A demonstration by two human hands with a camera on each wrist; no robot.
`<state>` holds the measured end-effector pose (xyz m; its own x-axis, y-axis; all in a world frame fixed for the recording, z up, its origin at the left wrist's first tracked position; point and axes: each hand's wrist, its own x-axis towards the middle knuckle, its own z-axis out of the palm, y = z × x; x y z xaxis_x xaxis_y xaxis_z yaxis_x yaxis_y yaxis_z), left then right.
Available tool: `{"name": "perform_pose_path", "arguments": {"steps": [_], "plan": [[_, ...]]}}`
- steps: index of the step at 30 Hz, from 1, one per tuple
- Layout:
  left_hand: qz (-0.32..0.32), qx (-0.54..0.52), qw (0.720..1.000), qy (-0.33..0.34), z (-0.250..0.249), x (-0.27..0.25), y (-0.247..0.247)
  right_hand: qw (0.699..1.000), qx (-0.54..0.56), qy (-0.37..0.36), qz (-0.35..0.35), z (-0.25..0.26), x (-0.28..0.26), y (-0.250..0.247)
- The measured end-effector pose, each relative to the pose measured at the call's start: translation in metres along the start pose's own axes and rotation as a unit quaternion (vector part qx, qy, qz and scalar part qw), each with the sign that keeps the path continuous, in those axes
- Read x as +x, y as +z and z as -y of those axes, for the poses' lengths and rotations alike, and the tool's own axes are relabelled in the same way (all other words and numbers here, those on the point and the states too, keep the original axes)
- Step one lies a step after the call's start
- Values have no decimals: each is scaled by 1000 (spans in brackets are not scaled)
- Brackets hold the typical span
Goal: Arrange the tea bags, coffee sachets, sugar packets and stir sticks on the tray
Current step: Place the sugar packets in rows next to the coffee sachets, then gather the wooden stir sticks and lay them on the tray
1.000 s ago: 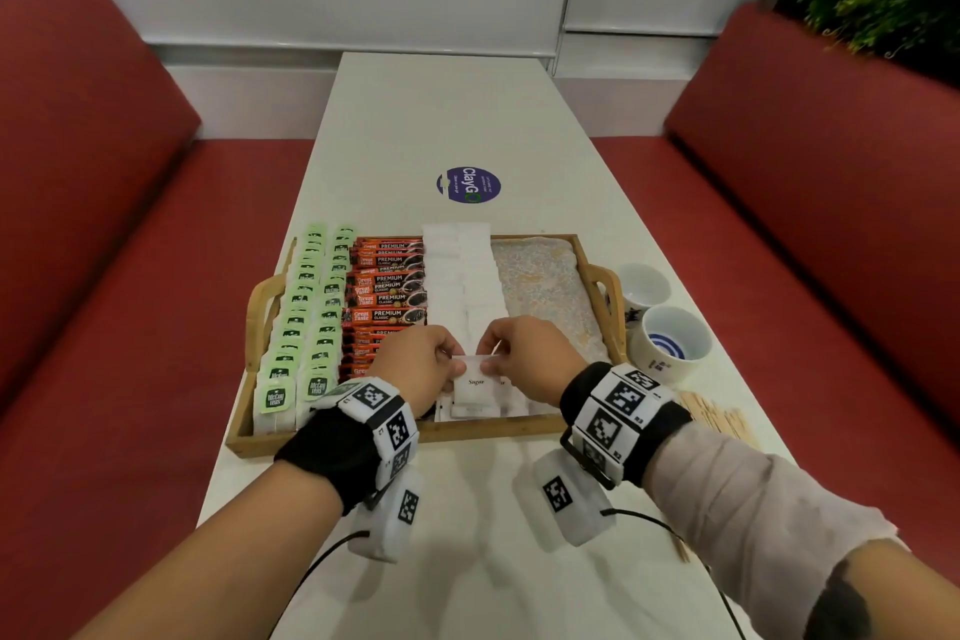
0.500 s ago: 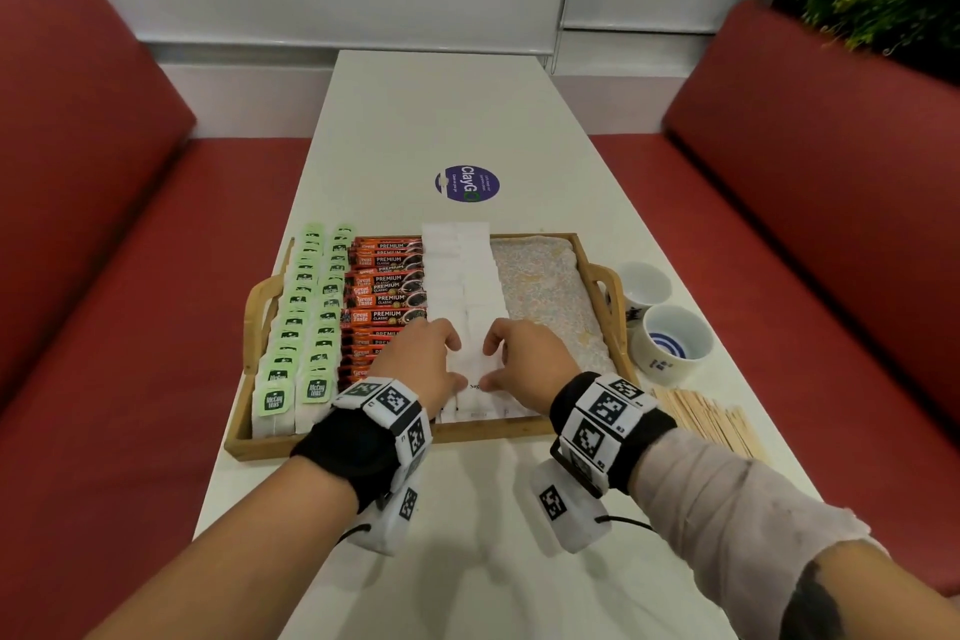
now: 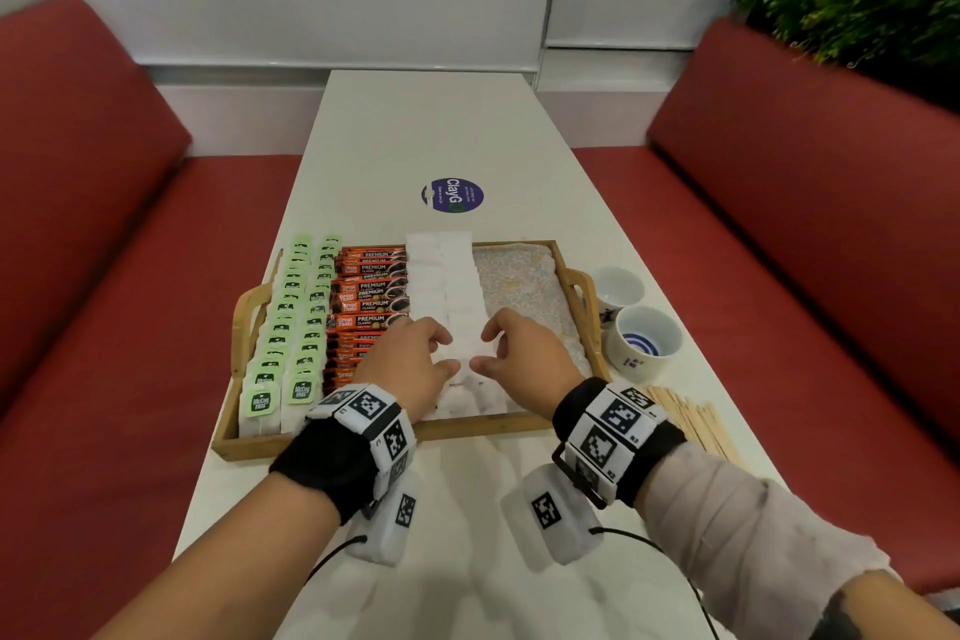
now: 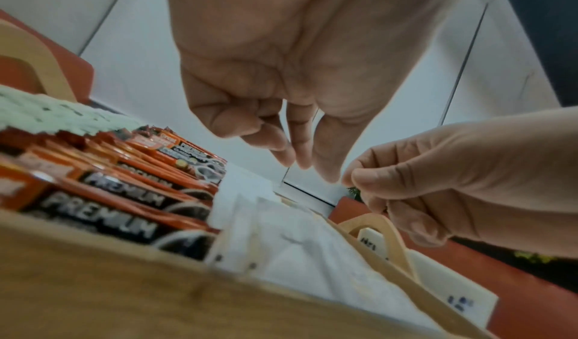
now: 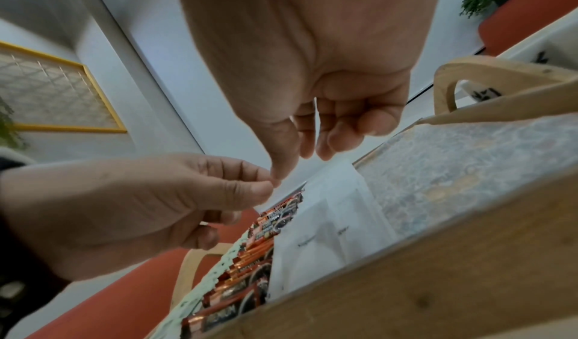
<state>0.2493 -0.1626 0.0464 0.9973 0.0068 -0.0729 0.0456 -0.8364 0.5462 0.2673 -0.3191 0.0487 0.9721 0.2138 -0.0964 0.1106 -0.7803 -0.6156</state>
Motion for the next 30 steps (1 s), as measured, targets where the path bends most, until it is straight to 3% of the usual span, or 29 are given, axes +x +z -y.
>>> {"name": "perform_pose_path", "arguments": {"steps": [3,9,16,21,25,30], "plan": [[-14,-33,999,18,-18,-12,9,1000,19,-7,-10,-4,-21,-8],[23,-78,996,28,-60,-24,35,998,40,16,-49,-26,-59,-38],[153,-81,984,29,-101,-39,68,989,-6,117,-87,-81,-89,-73],[225,-67,972,31,-119,-46,91,976,-53,202,-57,-118,-113,-72],[242,-79,967,17,-129,-49,105,971,-56,231,-37,-132,-122,-63],[265,-105,957,-52,-137,-43,123,969,-50,240,-9,-135,-125,-53]]}}
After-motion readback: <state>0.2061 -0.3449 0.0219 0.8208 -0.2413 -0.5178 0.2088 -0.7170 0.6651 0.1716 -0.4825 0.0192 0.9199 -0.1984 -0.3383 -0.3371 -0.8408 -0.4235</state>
